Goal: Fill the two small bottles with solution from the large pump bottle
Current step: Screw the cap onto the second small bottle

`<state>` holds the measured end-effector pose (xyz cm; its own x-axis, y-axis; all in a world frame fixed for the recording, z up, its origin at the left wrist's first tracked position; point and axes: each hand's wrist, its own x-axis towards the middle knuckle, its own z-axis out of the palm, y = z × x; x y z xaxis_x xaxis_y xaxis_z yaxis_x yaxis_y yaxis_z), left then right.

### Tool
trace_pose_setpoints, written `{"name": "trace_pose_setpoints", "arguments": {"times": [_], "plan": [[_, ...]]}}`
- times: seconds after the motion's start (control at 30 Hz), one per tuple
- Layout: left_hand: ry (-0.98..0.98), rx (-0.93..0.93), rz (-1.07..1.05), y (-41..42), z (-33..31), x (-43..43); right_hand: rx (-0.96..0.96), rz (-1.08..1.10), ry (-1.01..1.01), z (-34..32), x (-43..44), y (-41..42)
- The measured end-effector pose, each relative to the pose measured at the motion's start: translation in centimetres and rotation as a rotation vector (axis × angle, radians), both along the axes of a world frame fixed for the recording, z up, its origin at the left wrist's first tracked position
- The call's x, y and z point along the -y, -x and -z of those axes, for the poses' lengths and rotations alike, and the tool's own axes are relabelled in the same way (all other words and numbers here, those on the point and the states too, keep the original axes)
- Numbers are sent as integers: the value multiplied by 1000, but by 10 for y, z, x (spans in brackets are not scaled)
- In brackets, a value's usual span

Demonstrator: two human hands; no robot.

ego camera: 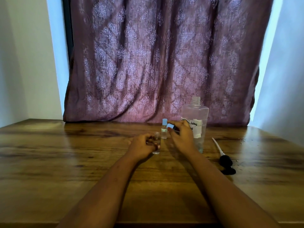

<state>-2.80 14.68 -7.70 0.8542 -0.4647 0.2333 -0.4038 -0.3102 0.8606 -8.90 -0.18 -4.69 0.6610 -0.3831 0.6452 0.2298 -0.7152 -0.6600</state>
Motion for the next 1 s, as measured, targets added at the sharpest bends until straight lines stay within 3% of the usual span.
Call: {"name": "trace_pose_setpoints", "arguments": {"times": [0.3, 0.57, 0.87, 1.0], "plan": [[-5, 74, 20, -1, 2, 3, 8, -338, -325, 10, -12, -6], [20, 36, 76, -3, 6, 4, -112, -342, -127, 12, -10, -4], [156, -53, 135, -10, 10, 8, -10, -173, -77, 9, -18, 1], [163, -49, 121, -17, 15, 8, -17, -336, -179, 8, -21, 2]]}}
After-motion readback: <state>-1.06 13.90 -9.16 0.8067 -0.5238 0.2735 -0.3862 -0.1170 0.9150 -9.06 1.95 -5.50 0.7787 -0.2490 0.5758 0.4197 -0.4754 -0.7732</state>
